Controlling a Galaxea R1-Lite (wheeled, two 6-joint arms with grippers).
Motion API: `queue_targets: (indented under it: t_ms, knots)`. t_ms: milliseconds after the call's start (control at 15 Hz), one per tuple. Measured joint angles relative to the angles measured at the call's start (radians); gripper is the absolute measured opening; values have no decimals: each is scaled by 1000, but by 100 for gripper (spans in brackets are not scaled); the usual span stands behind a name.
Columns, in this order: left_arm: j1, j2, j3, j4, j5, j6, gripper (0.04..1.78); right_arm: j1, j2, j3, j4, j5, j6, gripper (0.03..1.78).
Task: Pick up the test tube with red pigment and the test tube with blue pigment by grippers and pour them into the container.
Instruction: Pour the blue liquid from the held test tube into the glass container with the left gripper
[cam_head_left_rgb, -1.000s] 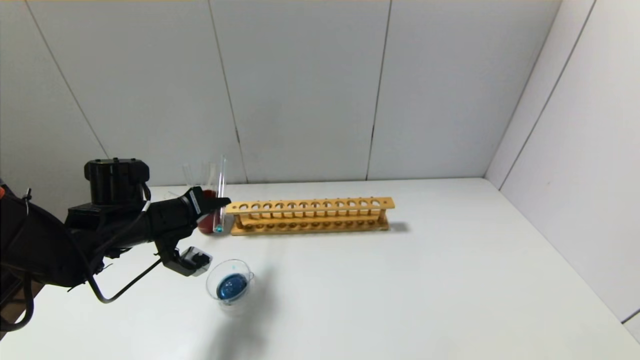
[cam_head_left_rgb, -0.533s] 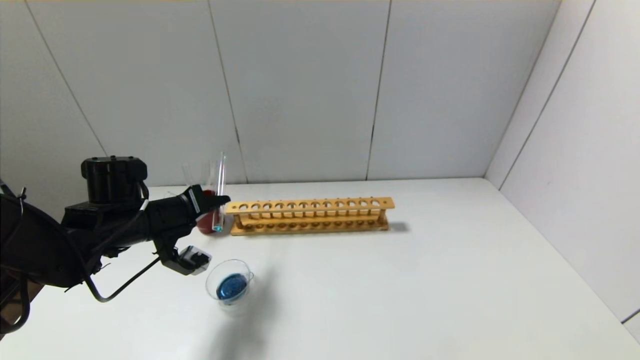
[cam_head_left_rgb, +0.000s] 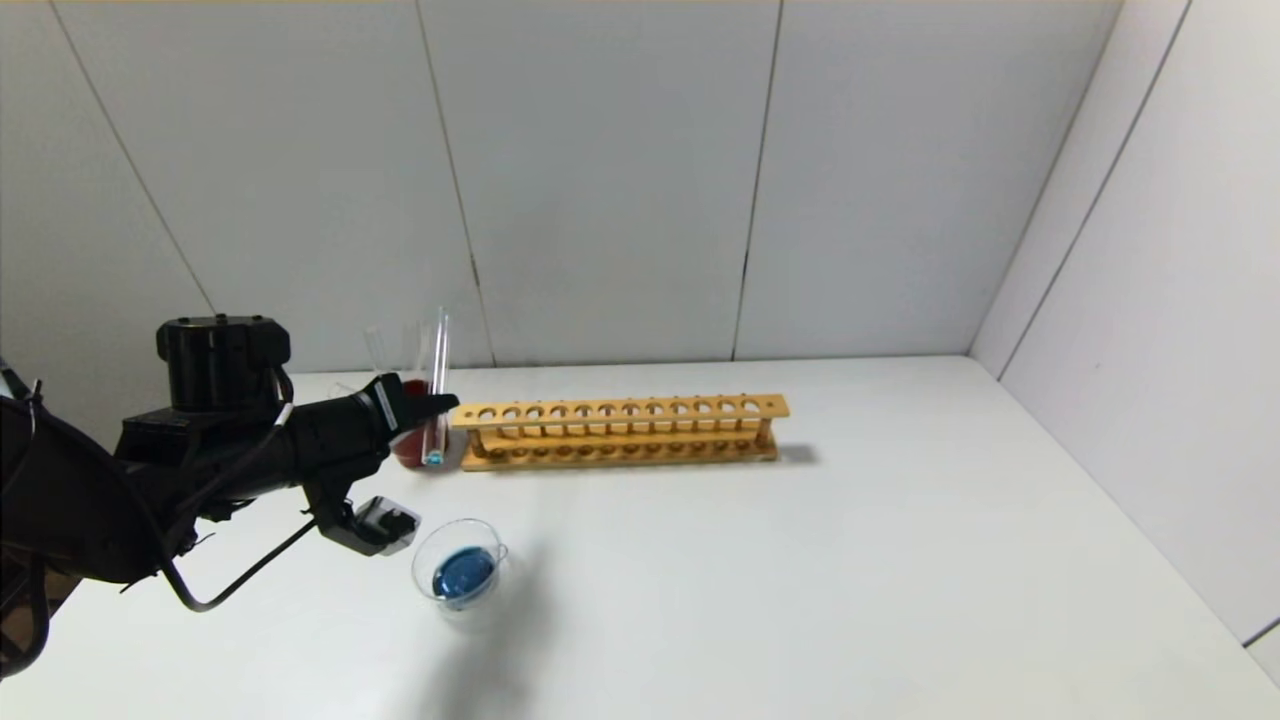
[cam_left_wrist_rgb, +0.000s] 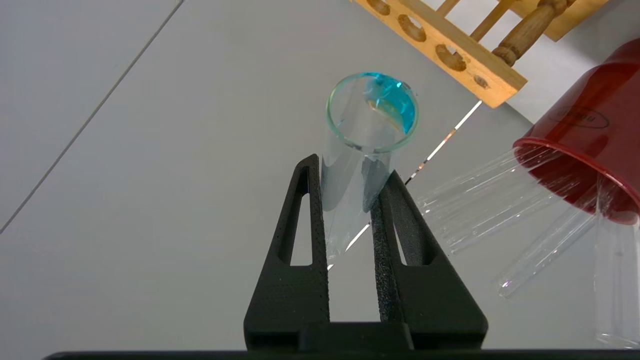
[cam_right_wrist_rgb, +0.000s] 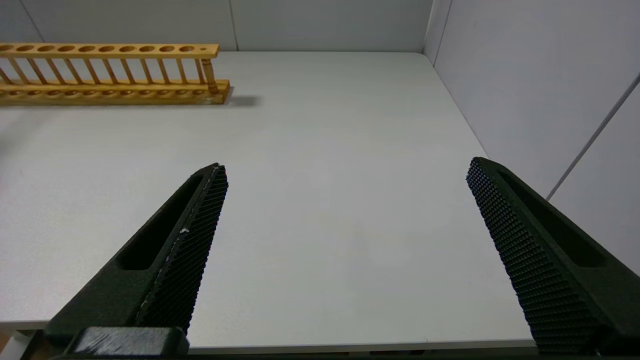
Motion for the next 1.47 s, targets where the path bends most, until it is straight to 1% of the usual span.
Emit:
queue_targets:
  t_ms: [733, 867, 1067, 1467]
  knots:
    - [4, -3, 18, 2, 18, -33, 31, 0, 0, 0, 0, 0, 0, 175]
    - [-2, -4, 22, -4, 20, -11, 31, 0, 0, 0, 0, 0, 0, 175]
    - [-18, -19, 8, -15, 17, 70, 31, 0, 0, 0, 0, 0, 0, 175]
    - [-21, -37, 7, -14, 15, 96, 31, 0, 0, 0, 0, 0, 0, 175]
